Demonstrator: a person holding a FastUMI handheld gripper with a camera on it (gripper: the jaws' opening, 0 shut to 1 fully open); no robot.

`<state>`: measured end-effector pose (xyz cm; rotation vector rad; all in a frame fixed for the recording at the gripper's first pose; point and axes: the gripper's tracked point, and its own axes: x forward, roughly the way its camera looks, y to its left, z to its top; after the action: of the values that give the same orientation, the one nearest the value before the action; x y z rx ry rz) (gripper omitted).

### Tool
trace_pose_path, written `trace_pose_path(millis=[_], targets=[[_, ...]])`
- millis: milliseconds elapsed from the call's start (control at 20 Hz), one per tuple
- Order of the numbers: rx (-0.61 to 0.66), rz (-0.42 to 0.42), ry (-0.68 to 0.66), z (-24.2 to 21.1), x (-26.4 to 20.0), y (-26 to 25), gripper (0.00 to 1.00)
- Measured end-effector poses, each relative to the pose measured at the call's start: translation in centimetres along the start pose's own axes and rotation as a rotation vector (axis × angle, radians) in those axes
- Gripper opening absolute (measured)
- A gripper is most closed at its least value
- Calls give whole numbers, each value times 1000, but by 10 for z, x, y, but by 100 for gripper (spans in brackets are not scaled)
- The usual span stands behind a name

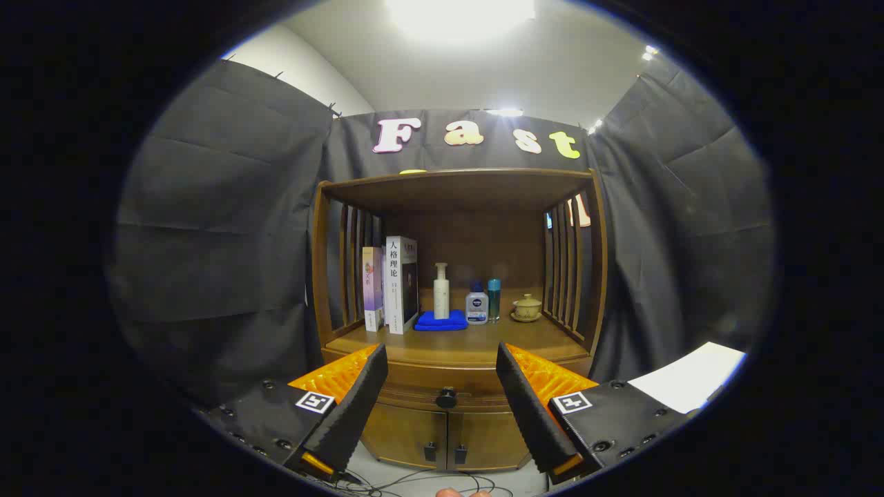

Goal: Pull open the drawer, take out the items inside it, and place them on the countertop above the cabinet.

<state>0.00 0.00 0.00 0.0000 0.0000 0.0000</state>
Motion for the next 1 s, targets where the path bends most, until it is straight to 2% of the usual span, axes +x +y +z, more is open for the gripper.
trace_pose_path(millis=[450, 1000], targets=[[4, -30, 25, -14, 4, -10, 99], [29, -20, 37, -31, 19, -14, 99]])
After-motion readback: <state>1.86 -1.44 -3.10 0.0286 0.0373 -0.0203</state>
